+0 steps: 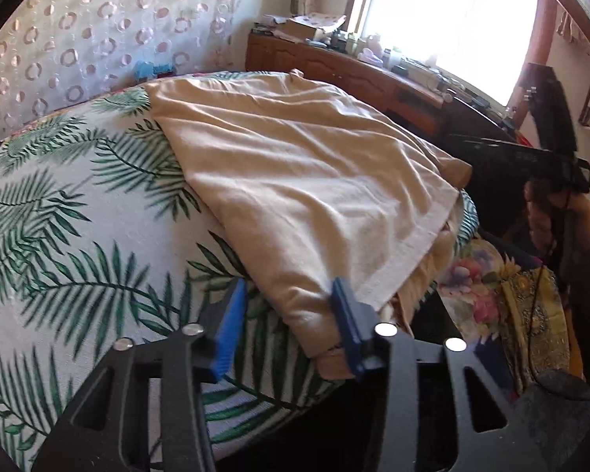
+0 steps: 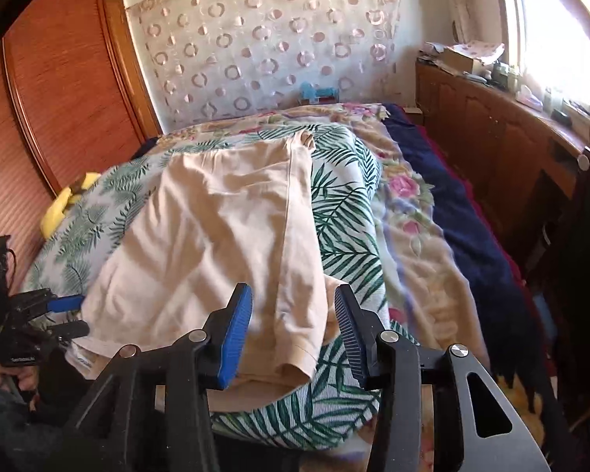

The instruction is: Fold small clothes

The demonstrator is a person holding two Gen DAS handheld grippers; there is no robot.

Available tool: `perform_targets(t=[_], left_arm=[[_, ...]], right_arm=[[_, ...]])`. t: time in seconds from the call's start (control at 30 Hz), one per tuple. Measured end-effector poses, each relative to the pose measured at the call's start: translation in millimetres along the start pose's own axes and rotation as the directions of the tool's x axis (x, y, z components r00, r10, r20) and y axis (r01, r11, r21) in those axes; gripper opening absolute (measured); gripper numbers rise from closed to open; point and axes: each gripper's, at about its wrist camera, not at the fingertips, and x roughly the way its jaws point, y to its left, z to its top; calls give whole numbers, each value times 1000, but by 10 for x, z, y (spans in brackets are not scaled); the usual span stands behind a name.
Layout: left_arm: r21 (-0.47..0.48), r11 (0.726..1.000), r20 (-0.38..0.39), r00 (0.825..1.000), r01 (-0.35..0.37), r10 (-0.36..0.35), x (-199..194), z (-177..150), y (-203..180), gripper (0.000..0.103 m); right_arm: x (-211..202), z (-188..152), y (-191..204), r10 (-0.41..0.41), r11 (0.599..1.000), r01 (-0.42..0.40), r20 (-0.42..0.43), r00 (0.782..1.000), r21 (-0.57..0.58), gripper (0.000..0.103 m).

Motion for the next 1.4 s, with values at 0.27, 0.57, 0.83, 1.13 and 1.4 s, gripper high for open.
perform_targets(t=[0.27,0.57,0.83,1.13,1.4], left_arm=[[39,999,34,999,28,-29,-261,-34,-115,5],[31,999,12,1000,14,-15,-191,-39,-89,5],[23,1000,7,1000,12,-12,-161,-37,-66,5],[17,1000,14,1000,16,-16,-167,-50,-54,5],[14,999,40,998,37,-38,-249,-46,-58,5]], right_arm=[[95,-13,-59,-28,1000,28,-20,999,-6,46],[247,-53,-82,-15,999,18,-82,997,32,58],[308,-52,-51,15,1000,-14,-100,995,13,58],[312,-73,30,44,996,-54,-126,991,-73,23],[286,-75,-36,101,994,-104,-102,990,-33,9]])
